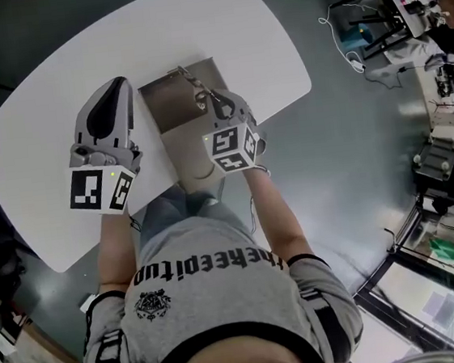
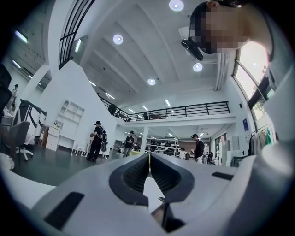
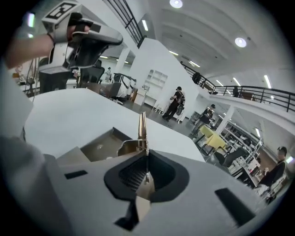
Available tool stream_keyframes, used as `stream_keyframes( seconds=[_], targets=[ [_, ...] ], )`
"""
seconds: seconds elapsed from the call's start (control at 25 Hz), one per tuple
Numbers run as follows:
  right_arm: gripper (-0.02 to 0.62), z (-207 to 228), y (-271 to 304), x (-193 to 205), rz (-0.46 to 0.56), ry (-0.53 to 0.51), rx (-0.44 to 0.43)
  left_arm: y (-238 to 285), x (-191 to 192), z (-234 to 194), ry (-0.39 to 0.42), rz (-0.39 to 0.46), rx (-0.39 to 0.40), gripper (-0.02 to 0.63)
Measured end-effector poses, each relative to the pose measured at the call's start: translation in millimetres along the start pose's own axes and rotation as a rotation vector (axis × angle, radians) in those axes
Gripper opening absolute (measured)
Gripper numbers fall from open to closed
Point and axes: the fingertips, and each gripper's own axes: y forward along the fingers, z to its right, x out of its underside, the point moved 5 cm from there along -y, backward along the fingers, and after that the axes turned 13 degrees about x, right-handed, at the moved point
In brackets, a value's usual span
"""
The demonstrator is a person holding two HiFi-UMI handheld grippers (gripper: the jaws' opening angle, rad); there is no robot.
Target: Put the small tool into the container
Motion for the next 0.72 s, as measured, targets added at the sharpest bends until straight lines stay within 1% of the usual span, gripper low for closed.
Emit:
stream_keyframes(
  seconds=[0.72],
  targets=[
    [0.006, -47, 36, 20, -0.136, -0.407, -0.036, -15, 6, -26, -0.037, -0.001, -0.014, 0.012]
  ],
)
